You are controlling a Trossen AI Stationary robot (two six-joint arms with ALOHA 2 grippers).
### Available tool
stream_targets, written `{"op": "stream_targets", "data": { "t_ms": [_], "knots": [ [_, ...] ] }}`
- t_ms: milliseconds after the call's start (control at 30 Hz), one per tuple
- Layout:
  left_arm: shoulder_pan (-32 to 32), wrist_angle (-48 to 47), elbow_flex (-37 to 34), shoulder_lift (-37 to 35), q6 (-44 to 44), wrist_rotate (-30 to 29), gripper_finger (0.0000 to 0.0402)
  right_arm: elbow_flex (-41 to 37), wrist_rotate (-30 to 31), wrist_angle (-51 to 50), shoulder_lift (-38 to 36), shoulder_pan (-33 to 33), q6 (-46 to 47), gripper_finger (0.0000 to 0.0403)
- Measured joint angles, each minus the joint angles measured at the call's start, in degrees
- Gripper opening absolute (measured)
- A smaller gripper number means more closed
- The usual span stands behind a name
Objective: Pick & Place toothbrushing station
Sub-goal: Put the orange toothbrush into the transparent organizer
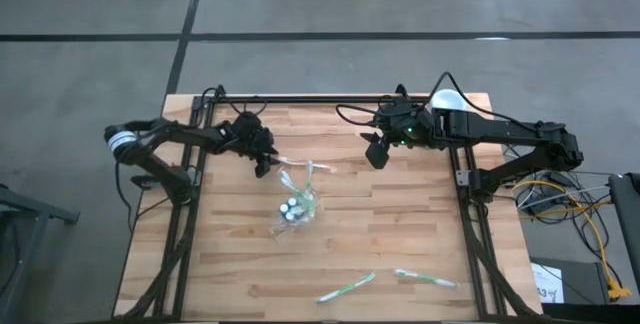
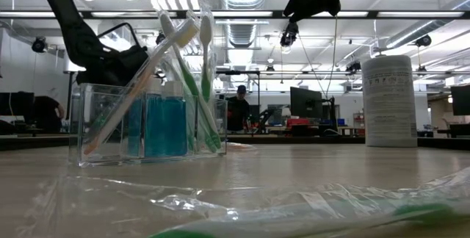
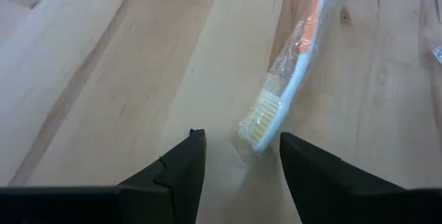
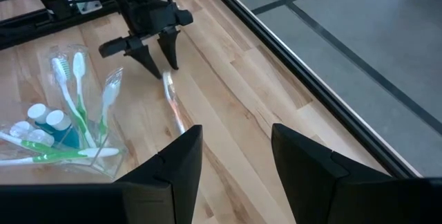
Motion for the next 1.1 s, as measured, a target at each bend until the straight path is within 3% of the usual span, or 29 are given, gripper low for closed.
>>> {"op": "stream_targets", "data": {
  "t_ms": [467,1100],
  "knots": [
    [-0.09,0.45,0.41,3.14,-0.26,-0.08,0.0172,0.00,0.02,0.00,0.00,0.02,0.00,0.0169],
    [-0.11,4.22,0.26,3.04,-0.46,4.08,0.0045,0.00,0.02,0.00,0.00,0.01,0.00,0.0169]
  ]
}}
